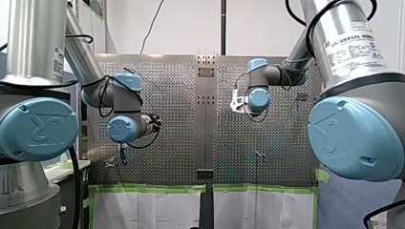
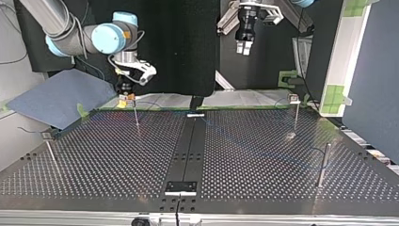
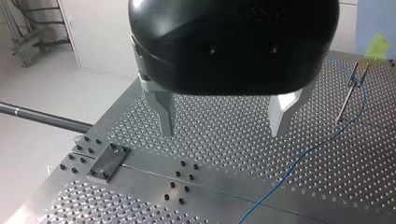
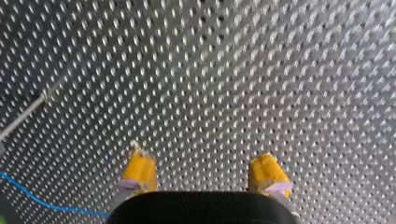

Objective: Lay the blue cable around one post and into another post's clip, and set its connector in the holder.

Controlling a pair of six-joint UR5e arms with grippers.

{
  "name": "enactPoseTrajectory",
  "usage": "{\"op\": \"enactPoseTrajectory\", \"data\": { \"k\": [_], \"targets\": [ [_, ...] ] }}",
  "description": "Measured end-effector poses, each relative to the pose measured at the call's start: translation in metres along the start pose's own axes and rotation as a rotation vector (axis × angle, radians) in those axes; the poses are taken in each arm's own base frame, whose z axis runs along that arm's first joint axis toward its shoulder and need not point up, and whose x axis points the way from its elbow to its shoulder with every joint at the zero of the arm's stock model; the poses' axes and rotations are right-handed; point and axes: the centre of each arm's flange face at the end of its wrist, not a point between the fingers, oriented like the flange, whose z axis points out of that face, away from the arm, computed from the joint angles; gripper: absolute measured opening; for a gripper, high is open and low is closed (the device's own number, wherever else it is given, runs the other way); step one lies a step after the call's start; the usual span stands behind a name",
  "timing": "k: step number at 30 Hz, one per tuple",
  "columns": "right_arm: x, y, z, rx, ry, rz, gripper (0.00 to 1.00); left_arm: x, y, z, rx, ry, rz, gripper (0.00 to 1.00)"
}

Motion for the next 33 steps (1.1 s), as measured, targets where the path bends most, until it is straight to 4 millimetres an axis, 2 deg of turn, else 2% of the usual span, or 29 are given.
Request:
{"op": "enactPoseTrajectory", "data": {
  "k": [14, 22, 33],
  "targets": [
    [-0.018, -0.064, -0.04, 0.129, 0.015, -0.006, 1.0, -0.001, 0.003, 0.004, -0.01, -0.006, 0.0, 1.0],
    [-0.028, -0.09, -0.063, 0.177, 0.018, -0.008, 1.0, -0.002, 0.005, 0.005, -0.019, -0.008, 0.003, 1.0],
    [-0.048, -0.13, -0.109, 0.271, 0.011, -0.019, 1.0, -0.003, 0.008, 0.01, -0.033, -0.014, 0.003, 1.0]
  ]
}}
